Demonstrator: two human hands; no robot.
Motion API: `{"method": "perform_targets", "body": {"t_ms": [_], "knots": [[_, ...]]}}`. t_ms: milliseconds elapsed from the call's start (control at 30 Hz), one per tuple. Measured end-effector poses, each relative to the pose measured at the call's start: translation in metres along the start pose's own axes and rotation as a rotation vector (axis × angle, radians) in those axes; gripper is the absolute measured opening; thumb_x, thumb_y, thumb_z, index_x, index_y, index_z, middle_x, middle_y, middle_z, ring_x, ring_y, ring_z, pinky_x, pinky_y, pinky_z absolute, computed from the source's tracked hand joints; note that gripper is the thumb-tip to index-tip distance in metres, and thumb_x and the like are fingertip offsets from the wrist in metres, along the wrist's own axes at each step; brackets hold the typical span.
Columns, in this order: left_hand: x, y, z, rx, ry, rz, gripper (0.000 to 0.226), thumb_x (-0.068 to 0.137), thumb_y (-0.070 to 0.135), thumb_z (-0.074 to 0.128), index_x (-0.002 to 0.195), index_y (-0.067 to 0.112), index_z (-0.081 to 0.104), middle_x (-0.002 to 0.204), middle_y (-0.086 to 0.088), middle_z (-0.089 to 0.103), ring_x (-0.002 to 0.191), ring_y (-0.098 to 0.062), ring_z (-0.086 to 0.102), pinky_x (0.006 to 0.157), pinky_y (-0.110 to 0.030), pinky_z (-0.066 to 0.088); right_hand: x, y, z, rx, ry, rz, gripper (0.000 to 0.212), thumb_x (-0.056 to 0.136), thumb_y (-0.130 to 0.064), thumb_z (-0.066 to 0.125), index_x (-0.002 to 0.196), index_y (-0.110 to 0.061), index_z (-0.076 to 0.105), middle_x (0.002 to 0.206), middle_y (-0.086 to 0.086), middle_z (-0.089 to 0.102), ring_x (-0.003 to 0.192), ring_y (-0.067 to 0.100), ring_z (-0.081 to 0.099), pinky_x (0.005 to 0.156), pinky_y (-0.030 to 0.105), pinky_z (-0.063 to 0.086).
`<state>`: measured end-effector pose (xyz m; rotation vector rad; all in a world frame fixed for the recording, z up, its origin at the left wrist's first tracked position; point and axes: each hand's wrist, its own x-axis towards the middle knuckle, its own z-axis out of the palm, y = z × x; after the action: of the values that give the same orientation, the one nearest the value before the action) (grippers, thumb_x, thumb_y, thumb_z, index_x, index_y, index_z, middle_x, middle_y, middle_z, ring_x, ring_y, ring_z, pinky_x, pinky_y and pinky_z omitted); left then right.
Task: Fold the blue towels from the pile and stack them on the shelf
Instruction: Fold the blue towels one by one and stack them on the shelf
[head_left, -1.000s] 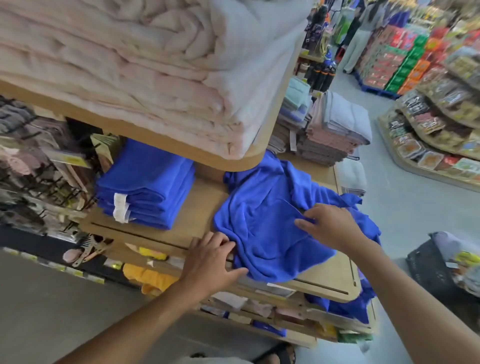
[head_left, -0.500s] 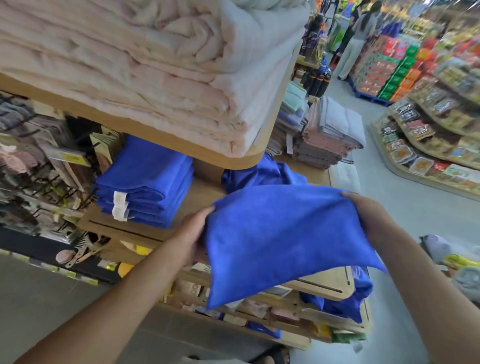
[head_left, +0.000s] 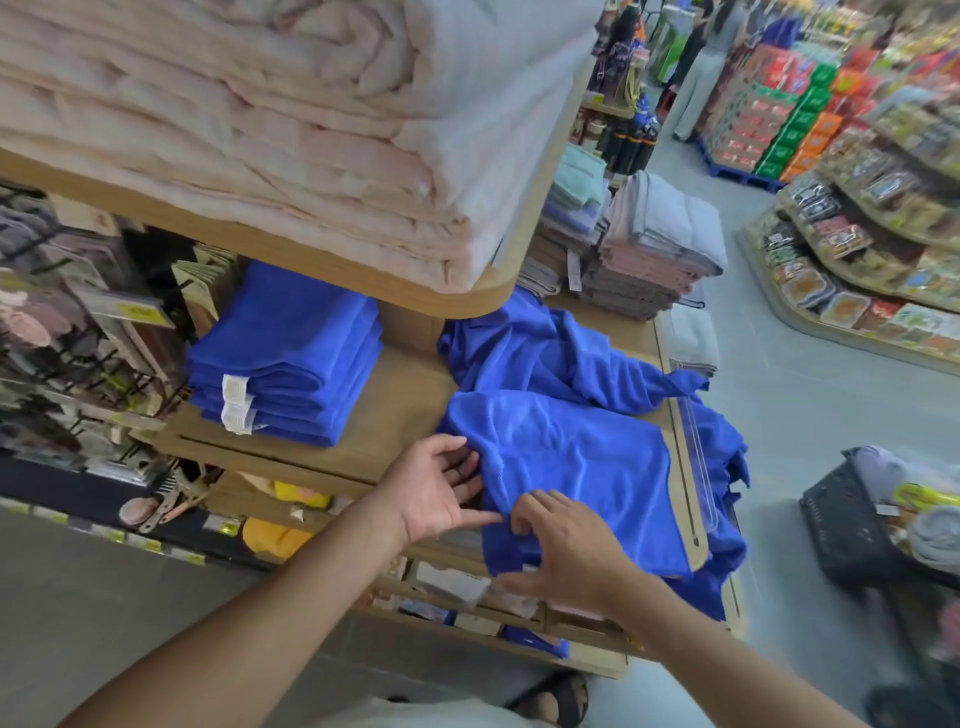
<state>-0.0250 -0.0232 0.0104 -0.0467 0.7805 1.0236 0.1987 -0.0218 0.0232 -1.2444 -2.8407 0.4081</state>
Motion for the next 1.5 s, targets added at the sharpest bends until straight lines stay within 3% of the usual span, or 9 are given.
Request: {"method": "perform_targets", "body": {"t_ms": [233,400,667,800,933,1133,1267,1367,1500], "knots": [[0.006,-0.001,-0.003,-0.049,0.012,0.047,0.013,0.078,0.018,0.069,0.089,0.013,0.065,0.08,-0.004,0.063,0.098,-0.029,0.063,0.082,-0.077,0.048,0.008,-0.012,0.023,0.134,0.16,0.219,0.022,0.081,-0.043,0.065,0.087,-0.027,0.05,0.085,-0.014,0.051,0.081,0.014,0.049,0.078,0.038,0.046],[0.003,0.002,0.004,0.062,0.011,0.058,0.021,0.074,0.033,0.075,0.091,0.021,0.073,0.09,-0.004,0.066,0.08,-0.024,0.066,0.074,-0.036,0.055,-0.002,-0.018,-0.038,0.86,0.072,0.218,0.022,0.082,-0.005,0.065,0.081,-0.026,0.064,0.078,-0.012,0.065,0.072,0.007,0.057,0.071,0.027,0.049],[0.024,0.028,0.035,-0.003,-0.024,0.04,0.04,0.086,0.044,0.068,0.113,0.015,0.062,0.092,-0.006,0.061,0.088,-0.024,0.06,0.089,-0.032,0.046,-0.018,-0.02,-0.139,1.311,-0.183,-0.058,0.011,0.08,-0.027,0.08,0.089,-0.021,0.082,0.084,0.011,0.066,0.075,0.029,0.05,0.067,0.033,0.027],[0.031,0.041,0.058,0.067,0.001,0.135,0.043,0.09,0.043,0.063,0.121,0.014,0.059,0.111,-0.009,0.063,0.107,-0.026,0.06,0.108,-0.036,0.043,-0.026,-0.009,-0.152,1.516,-0.299,-0.229,0.013,0.086,-0.032,0.08,0.093,-0.021,0.081,0.08,-0.008,0.067,0.07,0.006,0.053,0.068,0.018,0.04],[0.039,0.054,0.066,0.107,0.06,0.309,0.026,0.096,0.034,0.057,0.107,0.012,0.064,0.079,-0.007,0.077,0.071,-0.026,0.075,0.069,-0.04,0.063,-0.029,0.0,-0.169,1.669,-0.457,-0.459,0.012,0.095,-0.02,0.07,0.1,-0.012,0.077,0.086,-0.005,0.066,0.074,0.003,0.058,0.069,0.016,0.046],[0.043,0.073,0.073,0.175,0.115,0.483,0.016,0.092,0.019,0.06,0.103,0.011,0.067,0.095,-0.01,0.074,0.094,-0.027,0.07,0.08,-0.034,0.058,-0.034,0.03,-0.165,1.821,-0.48,-0.461,0.013,0.098,-0.013,0.064,0.104,-0.005,0.073,0.095,0.001,0.067,0.068,0.012,0.046,0.065,0.021,0.041],[0.025,0.043,0.077,1.128,-0.073,0.807,0.025,0.087,-0.004,0.058,0.094,0.012,0.075,0.086,0.012,0.075,0.081,0.009,0.061,0.077,-0.005,0.043,-0.033,0.042,-0.144,1.805,-0.486,-0.339,0.016,0.099,-0.01,0.06,0.107,-0.001,0.071,0.098,0.004,0.066,0.079,0.011,0.062,0.076,0.021,0.052],[0.015,0.026,0.067,2.209,-0.144,0.654,0.012,0.085,0.018,0.061,0.079,0.018,0.072,0.083,0.003,0.071,0.069,-0.006,0.051,0.061,-0.014,0.039,-0.033,0.045,-0.126,1.753,-0.535,-0.225,0.016,0.098,-0.012,0.064,0.106,-0.003,0.073,0.099,0.004,0.07,0.085,0.013,0.068,0.08,0.024,0.053],[0.011,0.026,0.059,2.19,0.025,0.533,0.024,0.082,0.046,0.055,0.068,0.027,0.059,0.088,0.01,0.058,0.088,-0.016,0.058,0.074,-0.034,0.048,-0.035,0.047,-0.11,1.619,-0.484,-0.016,0.019,0.085,-0.025,0.081,0.095,-0.009,0.079,0.087,0.003,0.071,0.074,0.013,0.067,0.073,0.024,0.053]]}}
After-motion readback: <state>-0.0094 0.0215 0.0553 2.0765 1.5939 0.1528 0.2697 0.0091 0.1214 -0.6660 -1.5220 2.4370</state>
